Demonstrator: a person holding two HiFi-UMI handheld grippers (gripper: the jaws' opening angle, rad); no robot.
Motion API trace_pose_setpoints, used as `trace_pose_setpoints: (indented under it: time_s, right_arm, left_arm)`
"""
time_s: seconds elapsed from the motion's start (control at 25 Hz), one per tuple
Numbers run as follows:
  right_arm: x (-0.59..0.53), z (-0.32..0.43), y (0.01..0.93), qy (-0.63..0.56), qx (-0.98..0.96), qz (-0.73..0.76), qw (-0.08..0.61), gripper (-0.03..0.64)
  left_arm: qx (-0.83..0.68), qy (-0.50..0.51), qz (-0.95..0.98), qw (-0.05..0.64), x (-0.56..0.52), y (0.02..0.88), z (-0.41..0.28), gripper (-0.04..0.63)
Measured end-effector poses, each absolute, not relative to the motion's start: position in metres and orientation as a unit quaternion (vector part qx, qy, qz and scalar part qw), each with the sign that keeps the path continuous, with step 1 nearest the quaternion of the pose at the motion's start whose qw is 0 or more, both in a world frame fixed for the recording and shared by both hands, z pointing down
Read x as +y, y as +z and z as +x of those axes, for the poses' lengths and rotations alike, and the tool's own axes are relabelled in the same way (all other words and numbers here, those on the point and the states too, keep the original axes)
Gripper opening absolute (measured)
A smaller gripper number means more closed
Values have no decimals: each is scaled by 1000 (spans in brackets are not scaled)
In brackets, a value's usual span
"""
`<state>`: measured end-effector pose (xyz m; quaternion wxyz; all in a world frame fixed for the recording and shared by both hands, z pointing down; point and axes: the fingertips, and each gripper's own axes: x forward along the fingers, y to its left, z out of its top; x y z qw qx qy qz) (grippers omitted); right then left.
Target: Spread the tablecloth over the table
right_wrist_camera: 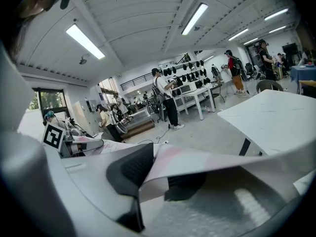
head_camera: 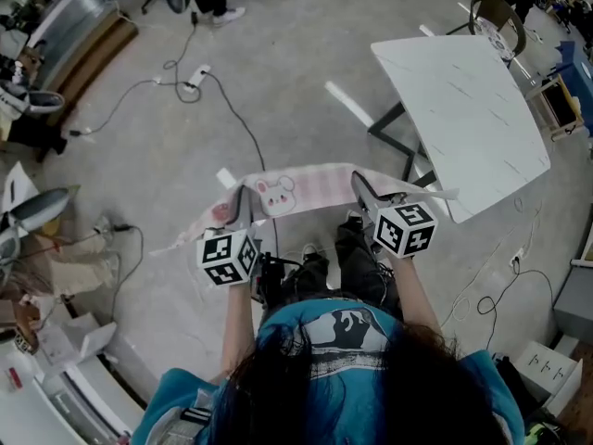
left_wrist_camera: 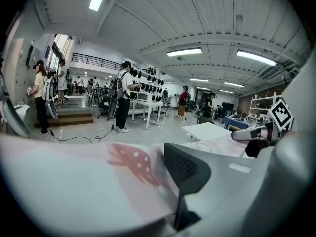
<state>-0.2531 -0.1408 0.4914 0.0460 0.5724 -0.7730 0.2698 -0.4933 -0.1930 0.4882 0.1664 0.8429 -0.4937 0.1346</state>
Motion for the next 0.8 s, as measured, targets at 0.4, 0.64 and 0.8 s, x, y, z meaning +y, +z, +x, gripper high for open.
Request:
trace_pose_setpoints:
  time_s: [0.4,0.64,0.8]
  right_arm:
    - [-202,-200,491,292,-795,532,28,64]
    - [-257,-173,465,273,-830,485,21,64]
    - [-293,-152,450,262,-850,457,12,64]
  left_arm:
    - [-537,139,818,155,-244,477,-442,71]
    - [-581,115,792,149,-283,454,-417,67]
    - [-600,109,781,134,-304,435,-398,69]
